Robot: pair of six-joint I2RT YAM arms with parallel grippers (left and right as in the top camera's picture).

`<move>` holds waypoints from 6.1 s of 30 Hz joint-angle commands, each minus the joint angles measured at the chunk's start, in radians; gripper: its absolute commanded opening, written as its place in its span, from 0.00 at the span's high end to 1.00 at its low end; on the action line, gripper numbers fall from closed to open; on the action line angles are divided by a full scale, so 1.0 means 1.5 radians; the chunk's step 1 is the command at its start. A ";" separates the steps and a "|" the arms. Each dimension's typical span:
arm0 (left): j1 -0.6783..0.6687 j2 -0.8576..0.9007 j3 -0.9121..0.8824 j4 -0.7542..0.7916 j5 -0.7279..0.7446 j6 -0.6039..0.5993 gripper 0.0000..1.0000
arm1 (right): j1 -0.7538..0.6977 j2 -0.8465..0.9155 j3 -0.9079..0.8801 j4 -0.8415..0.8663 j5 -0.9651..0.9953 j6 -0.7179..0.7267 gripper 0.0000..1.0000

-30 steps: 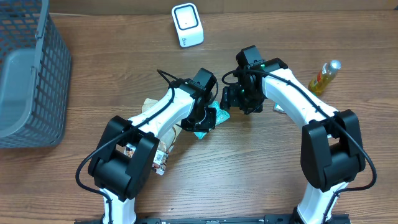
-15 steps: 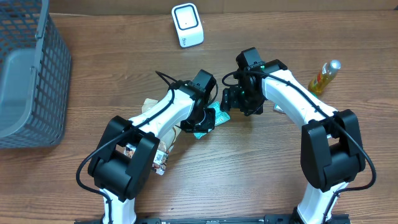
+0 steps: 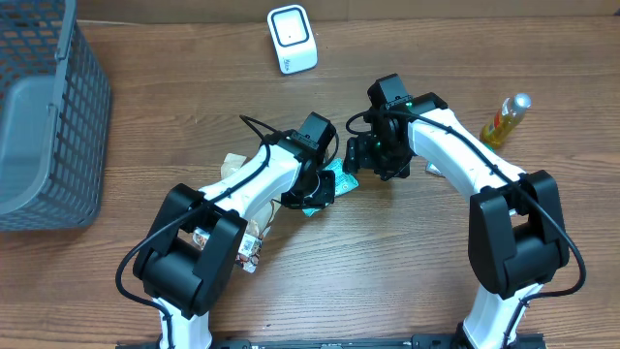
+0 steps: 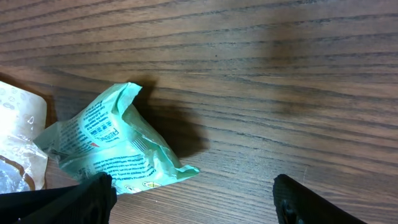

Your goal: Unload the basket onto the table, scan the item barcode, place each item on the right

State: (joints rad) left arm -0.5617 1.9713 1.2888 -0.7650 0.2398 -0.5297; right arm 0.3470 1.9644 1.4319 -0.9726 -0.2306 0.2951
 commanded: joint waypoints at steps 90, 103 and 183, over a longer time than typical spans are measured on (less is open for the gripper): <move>0.060 -0.005 -0.026 0.039 -0.062 -0.051 0.86 | -0.001 -0.023 -0.005 0.017 0.003 -0.006 0.11; 0.060 0.001 -0.045 0.068 -0.063 -0.051 0.86 | -0.002 -0.023 -0.005 0.011 0.003 -0.011 0.33; 0.227 -0.010 0.197 -0.075 -0.228 0.111 0.76 | -0.001 -0.017 -0.182 0.278 -0.276 -0.098 0.96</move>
State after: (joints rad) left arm -0.2687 1.9530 1.5726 -0.8642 0.0284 -0.3874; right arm 0.3367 1.9587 1.1664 -0.5613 -0.6270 0.1787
